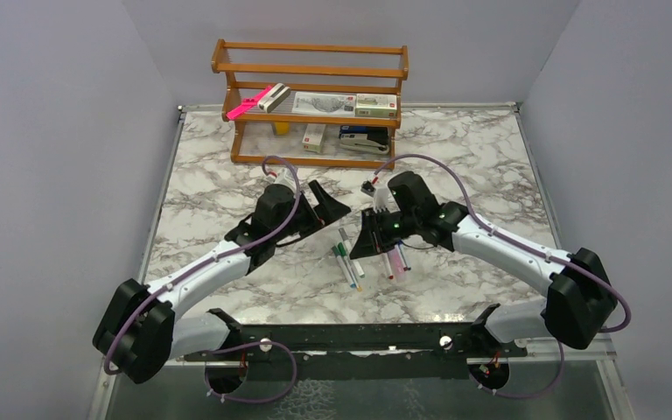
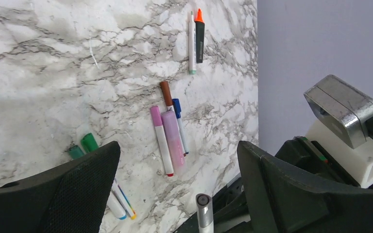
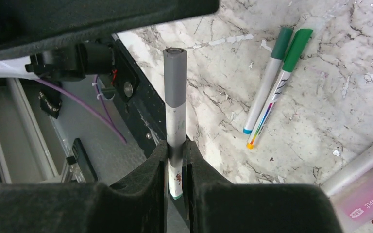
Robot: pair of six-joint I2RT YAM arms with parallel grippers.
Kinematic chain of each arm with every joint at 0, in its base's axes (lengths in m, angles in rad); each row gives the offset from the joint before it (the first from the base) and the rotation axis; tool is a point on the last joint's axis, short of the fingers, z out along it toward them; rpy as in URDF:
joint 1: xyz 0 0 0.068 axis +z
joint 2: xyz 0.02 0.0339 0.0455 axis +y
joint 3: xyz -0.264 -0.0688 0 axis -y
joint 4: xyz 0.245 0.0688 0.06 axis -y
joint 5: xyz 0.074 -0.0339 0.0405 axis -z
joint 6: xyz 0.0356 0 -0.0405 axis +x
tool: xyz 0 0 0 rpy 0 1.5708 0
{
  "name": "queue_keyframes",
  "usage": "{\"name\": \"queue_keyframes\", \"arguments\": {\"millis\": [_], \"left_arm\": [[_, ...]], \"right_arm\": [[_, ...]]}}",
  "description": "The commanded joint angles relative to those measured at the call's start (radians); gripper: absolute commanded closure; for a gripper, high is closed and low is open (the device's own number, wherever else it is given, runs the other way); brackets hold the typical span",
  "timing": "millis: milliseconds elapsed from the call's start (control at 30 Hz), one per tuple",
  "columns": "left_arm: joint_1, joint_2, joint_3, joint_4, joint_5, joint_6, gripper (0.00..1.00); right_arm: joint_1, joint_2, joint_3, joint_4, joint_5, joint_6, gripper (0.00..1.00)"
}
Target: Open the pen caps
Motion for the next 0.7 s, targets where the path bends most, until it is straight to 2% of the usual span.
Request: {"name": "queue_keyframes", "arguments": {"millis": [0,400,667], "left_arm": [[-0.001,-0.073,-0.04,0.003,-0.125,0.002,0.07],[-0.013,0.018,-0.014,0.031,-0.033,0.014,0.1],[-0.053,0.06,-0.001,0.03,-0.029,0.027,0.28]], "right_arm": [[0.0,-0.015,-0.017,0.008,-0.056,-0.006,0.91],[0.001,0.078,0.069,0.03,-0.03,-0.005,0.91],[0.0,0.149,0.14,0.026,-0.025,-0.007,0.92]]}}
